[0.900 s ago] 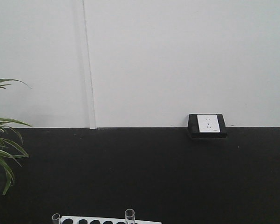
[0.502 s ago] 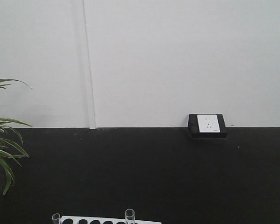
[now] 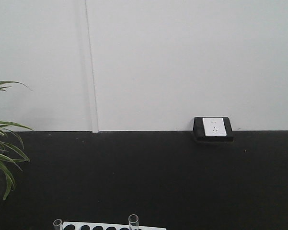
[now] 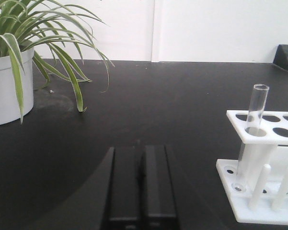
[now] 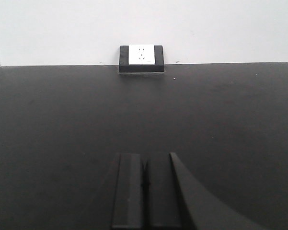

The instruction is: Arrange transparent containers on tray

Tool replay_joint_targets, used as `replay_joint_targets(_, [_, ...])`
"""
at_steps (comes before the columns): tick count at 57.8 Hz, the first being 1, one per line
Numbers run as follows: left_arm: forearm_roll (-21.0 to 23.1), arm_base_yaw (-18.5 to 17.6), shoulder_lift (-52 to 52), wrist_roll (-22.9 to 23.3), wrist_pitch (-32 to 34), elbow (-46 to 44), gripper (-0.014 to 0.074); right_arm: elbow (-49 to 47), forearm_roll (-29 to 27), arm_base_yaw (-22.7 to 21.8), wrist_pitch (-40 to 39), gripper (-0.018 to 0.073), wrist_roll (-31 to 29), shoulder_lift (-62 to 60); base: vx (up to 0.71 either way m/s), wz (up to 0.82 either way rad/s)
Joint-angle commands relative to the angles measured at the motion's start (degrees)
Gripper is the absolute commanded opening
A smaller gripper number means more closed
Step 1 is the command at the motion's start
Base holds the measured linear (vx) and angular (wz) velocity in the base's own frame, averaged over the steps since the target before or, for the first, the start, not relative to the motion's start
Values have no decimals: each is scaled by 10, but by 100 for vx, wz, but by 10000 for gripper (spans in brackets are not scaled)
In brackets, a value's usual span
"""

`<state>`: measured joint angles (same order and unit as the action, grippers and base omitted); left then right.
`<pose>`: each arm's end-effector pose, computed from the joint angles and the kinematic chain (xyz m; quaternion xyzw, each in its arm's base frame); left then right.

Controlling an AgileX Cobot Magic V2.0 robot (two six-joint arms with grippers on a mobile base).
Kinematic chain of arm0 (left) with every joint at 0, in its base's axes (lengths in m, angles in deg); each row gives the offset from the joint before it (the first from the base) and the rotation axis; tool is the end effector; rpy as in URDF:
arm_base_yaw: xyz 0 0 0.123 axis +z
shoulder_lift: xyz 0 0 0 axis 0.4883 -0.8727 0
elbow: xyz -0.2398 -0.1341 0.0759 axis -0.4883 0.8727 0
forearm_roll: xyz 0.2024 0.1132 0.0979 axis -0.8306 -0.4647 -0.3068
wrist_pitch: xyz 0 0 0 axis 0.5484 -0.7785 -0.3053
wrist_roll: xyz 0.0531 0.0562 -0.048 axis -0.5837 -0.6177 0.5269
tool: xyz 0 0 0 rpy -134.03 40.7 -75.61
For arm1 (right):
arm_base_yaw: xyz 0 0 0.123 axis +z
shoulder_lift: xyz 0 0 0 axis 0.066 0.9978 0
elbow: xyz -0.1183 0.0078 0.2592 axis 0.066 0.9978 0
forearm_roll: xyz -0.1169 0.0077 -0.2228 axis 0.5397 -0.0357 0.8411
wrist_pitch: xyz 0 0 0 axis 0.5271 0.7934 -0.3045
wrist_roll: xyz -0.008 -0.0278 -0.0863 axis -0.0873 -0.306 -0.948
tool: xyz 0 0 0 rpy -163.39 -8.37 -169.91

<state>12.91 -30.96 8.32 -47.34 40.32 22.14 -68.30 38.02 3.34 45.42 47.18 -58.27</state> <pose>0.0559 0.0002 0.1854 -0.0477 0.7530 -0.0473 0.6546 0.0560 -0.0017 0.1843 0.0038 0.7549 -0.0107 0.6558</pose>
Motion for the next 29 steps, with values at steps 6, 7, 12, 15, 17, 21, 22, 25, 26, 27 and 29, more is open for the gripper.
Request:
replay_joint_targets(6, [3,1,8,2,54,20,-7,4,16,1,-53,-11,-4,-4,0,0])
replay_joint_targets(7, [3,1,8,2,56,20,-7,4,16,1,-55,-11,-4,-4,0,0])
replay_joint_targets(12, [3,1,8,2,61,20,-7,4,14,1,-58,-11,-3,-4,0,0])
replay_joint_targets(15, [4,1,8,3,69,20,-7,4,14,1,-63,-11,-3,-4,0,0])
replay_joint_targets(17, [4,1,8,3,81,20,-7,4,14,1,-69,-11,-3,-4,0,0])
replay_joint_targets(21, [3,1,8,3,111,20,-7,4,15,1,-85,-11,-4,-4,0,0])
replay_joint_targets(22, [3,1,8,3,115,20,-7,4,15,1,-90,-11,-4,-4,0,0])
replay_joint_targets(25, [3,1,8,3,151,20,-7,4,15,1,-115,-11,-3,-4,0,0])
replay_joint_targets(26, [3,1,8,3,161,20,-7,4,15,1,-129,-11,-3,-4,0,0])
replay_joint_targets(27, [3,1,8,3,177,20,-7,4,15,1,-144,-11,-3,-4,0,0])
replay_joint_targets(29, [3,1,8,3,201,18,-7,4,15,1,-171,-11,-3,-4,0,0])
